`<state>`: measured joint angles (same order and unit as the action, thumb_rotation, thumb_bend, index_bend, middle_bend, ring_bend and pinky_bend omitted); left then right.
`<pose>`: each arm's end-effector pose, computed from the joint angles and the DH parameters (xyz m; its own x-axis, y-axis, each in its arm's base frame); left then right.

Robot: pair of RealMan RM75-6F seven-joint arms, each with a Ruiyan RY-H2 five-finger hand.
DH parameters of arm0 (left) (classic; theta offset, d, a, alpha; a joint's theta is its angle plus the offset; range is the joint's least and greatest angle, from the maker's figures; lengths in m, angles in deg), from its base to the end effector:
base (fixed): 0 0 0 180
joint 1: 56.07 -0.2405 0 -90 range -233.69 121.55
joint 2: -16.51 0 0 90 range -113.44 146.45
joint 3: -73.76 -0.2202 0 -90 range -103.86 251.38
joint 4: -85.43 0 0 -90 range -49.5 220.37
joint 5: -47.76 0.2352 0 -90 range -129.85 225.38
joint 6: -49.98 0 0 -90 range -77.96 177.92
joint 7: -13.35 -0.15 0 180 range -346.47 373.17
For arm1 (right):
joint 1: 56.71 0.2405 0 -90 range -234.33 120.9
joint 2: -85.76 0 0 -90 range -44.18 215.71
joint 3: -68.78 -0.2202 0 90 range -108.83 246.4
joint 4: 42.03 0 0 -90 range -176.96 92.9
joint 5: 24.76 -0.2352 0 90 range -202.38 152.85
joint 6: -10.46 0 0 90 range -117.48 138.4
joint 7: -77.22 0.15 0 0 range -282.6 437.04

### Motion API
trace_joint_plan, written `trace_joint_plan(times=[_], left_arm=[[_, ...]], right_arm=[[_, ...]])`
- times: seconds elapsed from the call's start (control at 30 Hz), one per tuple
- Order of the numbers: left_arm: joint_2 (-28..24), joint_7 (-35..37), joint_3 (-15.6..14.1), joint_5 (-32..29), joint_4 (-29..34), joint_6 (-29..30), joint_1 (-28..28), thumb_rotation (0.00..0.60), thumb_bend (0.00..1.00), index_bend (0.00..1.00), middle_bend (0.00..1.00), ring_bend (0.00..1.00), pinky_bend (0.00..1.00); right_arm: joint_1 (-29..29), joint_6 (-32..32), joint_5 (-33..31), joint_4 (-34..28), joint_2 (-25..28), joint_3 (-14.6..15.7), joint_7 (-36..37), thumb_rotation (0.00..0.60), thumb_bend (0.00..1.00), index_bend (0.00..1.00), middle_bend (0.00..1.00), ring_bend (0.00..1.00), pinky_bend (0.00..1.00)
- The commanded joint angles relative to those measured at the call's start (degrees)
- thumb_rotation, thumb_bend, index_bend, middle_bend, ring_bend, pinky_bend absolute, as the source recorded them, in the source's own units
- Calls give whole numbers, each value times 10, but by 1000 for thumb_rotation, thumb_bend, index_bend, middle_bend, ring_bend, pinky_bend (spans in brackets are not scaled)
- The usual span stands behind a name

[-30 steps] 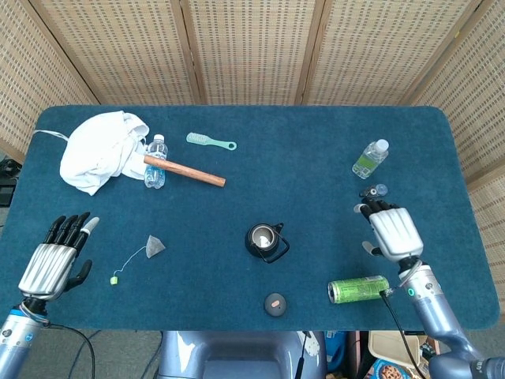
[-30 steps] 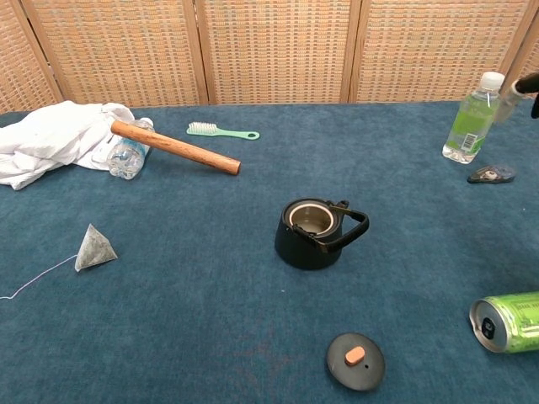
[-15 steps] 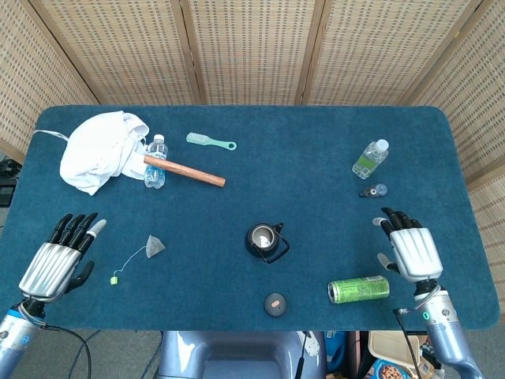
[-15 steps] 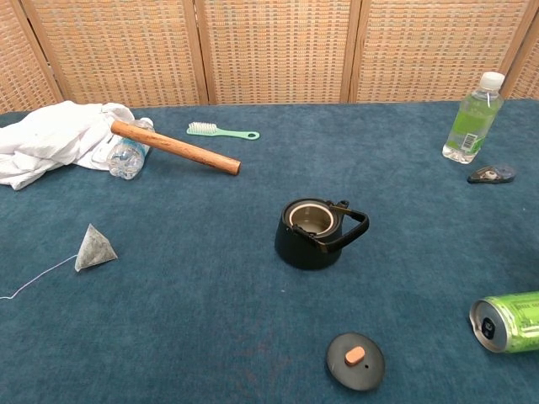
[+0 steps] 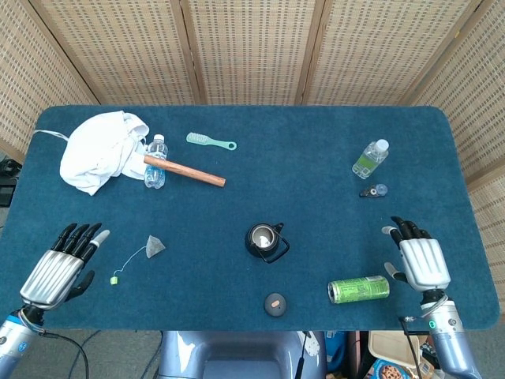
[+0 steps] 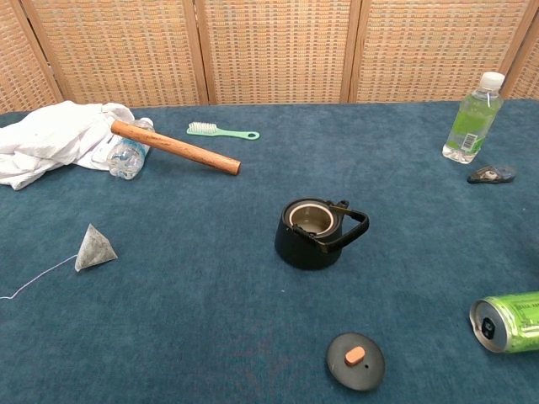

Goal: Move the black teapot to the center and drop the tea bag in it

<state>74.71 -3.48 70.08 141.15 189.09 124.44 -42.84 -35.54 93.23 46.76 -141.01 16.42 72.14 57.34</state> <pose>-0.2332 0.1852 0.0848 0.6208 0.1627 0.7669 0.7683 -0.3211 -0.5537 -0.2403 -0.2279 0.0716 0.5314 -0.0905 0.8423 -0.8471 -0.0645 0.5275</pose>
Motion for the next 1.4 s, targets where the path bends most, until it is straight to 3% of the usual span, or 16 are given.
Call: trace_joint_plan(times=[0.03,0.17,0.3,0.6,0.77,1.0,1.4], left_arm=[[-1,-5,-4,5,1,-1,-2,600,472,46,0,95,0],[1,-15,-8,3,-2,-4,-5,600,473,181,78,205,3],[9,-16,-8,-6,-9,-10,-6,600,471,322,236,345,135],[39,-23,1,-41,-33,-34,0,600,386,446,360,480,327],[64,-41,10,-65,-52,-45,4,600,384,463,476,505,463],[87,-77,14,-98,-66,-60,7,600,384,469,713,652,595],[116,-133,16,-163,-86,-81,9,600,385,469,845,771,666]], right_arm=[[-7,-2,6,3,-2,-5,5,600,379,308,226,210,372],[-13,-8,13,8,-4,-11,8,600,378,308,226,210,372],[-18,-17,16,10,-4,-16,10,600,379,308,226,209,372],[-26,-34,19,17,-5,-29,17,600,378,308,226,208,372],[-30,-41,20,19,-6,-33,18,600,379,308,226,208,372],[-35,-49,21,21,-7,-40,18,600,378,308,226,208,372],[-44,-61,25,23,-8,-49,19,600,379,308,226,208,372]])
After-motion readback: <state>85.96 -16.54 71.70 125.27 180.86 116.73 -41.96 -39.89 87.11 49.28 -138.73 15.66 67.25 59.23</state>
